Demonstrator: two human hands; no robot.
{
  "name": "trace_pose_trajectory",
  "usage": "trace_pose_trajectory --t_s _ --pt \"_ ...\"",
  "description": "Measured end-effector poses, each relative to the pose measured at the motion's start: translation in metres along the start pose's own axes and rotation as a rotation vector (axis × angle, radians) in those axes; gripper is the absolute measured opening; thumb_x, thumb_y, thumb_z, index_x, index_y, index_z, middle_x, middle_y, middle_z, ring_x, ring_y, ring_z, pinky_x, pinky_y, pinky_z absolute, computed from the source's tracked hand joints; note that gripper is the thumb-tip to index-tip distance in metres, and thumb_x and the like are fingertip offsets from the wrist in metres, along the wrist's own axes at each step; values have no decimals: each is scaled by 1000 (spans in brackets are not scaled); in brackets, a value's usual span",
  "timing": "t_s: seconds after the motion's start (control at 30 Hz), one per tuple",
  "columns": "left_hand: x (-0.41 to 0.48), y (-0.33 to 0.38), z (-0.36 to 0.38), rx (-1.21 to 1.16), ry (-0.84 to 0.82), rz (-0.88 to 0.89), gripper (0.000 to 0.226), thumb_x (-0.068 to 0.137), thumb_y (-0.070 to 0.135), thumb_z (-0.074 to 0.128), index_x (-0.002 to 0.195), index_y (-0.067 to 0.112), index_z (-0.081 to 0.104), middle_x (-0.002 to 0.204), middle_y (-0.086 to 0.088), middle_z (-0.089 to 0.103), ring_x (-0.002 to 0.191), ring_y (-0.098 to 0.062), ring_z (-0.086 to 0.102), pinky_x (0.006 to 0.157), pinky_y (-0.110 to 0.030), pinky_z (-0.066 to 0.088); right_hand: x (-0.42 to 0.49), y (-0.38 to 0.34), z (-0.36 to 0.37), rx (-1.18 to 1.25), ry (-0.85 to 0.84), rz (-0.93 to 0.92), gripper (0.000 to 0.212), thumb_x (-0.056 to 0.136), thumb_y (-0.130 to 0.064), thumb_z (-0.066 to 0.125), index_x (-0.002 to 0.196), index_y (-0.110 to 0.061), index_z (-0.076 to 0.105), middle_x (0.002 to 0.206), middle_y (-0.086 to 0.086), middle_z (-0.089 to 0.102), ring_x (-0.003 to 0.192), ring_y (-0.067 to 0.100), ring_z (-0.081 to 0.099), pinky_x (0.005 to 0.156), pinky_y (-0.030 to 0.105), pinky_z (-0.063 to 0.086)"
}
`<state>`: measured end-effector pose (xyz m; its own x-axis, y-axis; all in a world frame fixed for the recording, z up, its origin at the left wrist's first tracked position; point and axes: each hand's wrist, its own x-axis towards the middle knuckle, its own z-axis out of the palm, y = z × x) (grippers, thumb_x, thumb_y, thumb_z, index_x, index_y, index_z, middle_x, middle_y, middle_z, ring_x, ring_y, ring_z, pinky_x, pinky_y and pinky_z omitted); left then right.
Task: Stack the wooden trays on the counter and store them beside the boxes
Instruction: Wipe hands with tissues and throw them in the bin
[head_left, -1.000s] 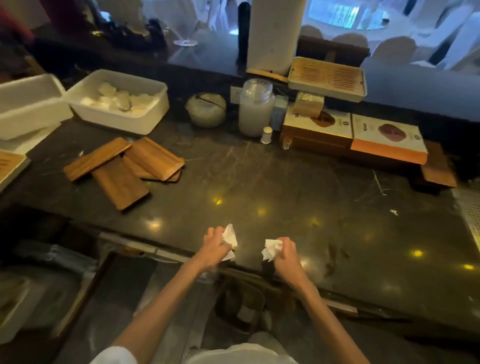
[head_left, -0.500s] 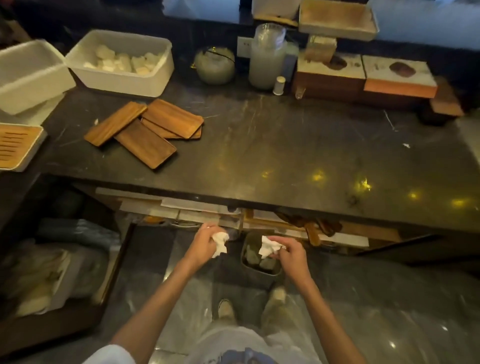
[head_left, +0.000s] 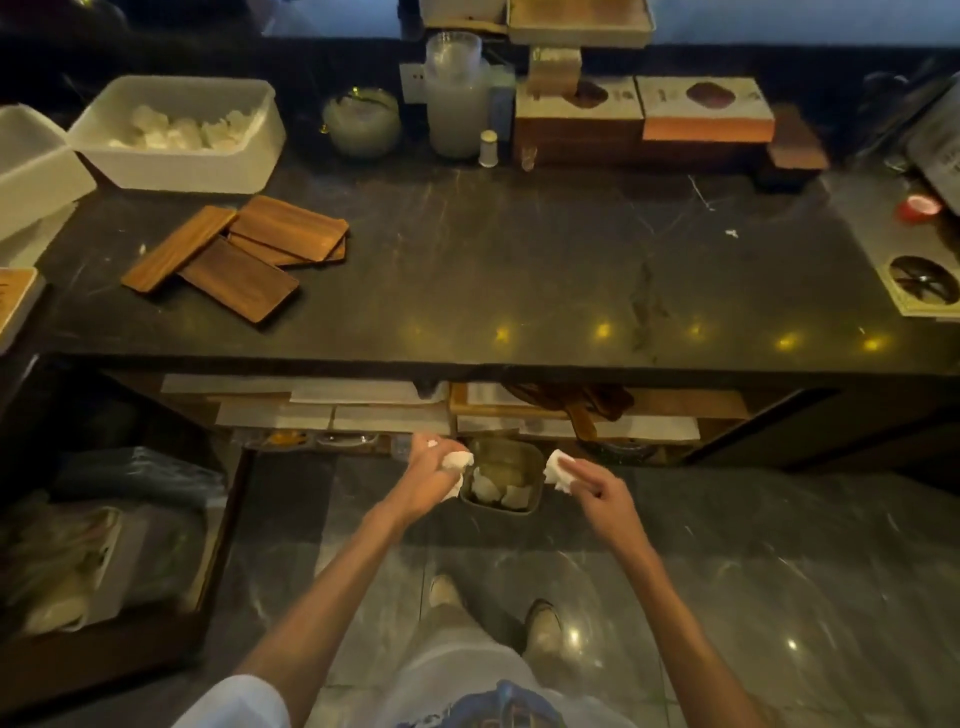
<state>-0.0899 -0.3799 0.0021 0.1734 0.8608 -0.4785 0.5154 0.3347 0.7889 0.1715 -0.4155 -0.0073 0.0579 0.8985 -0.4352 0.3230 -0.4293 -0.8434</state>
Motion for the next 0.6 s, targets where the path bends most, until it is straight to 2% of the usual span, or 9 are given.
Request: trace_pose_trajectory --t_s 0.07,0.13,0.23,0.33,0.4,0.47,0.53,0.6 --pt "-8 4 15 14 0 25 40 83 -11 51 117 10 57 122 -4 25 118 -18 32 108 -25 27 -8 10 -9 42 -7 21 41 94 -10 56 133 -22 58 129 -3 54 116 16 53 86 22 48" --pt "-18 2 29 -37 32 25 50 79 -19 48 120 8 54 123 -6 23 119 -18 31 107 -22 27 -14 21 -14 62 -24 27 41 91 -12 62 131 -22 60 124 -4 59 108 13 58 75 19 50" --pt "-33 -9 45 -86 105 -12 46 80 -18 51 115 13 54 122 -9 27 120 -22 36 111 -30 32 -22 31 -14 25 -32 -2 31 89 -13 64 117 -25 68 114 -4 65 96 6 61 64 12 50" --pt "-38 -29 53 -82 91 -30 37 86 -10 53 110 18 55 118 -9 32 120 -28 39 109 -39 38 -32 36 -11 106 -1 16 27 89 -10 65 111 -25 71 108 -5 68 87 3 66 60 12 51" --pt "-34 -40 50 -133 71 -44 29 89 -9 51 110 11 58 119 -11 34 121 -32 42 99 -44 49 -36 33 -9 158 36 24 26 90 -11 64 112 -22 71 105 -4 68 85 1 68 58 19 55" --pt "-25 -48 47 -253 72 -63 25 92 -9 50 109 6 60 123 -15 34 118 -38 48 76 -41 61 -38 33 -5 155 72 22 25 92 -12 63 114 -20 70 102 -5 68 79 6 68 58 25 58" --pt "-13 -54 42 -323 83 -33 28 88 -15 52 102 7 64 119 -15 40 111 -43 54 57 -34 62 -39 34 1 151 108 29 25 92 -12 62 115 -18 71 100 -3 70 72 9 66 57 30 55" --pt "1 -60 39 -294 65 14 35 82 -22 53 97 7 68 111 -14 48 105 -45 57 52 -30 61 -35 36 9 156 124 28 24 93 -11 61 114 -16 71 99 0 72 75 9 66 58 30 53"
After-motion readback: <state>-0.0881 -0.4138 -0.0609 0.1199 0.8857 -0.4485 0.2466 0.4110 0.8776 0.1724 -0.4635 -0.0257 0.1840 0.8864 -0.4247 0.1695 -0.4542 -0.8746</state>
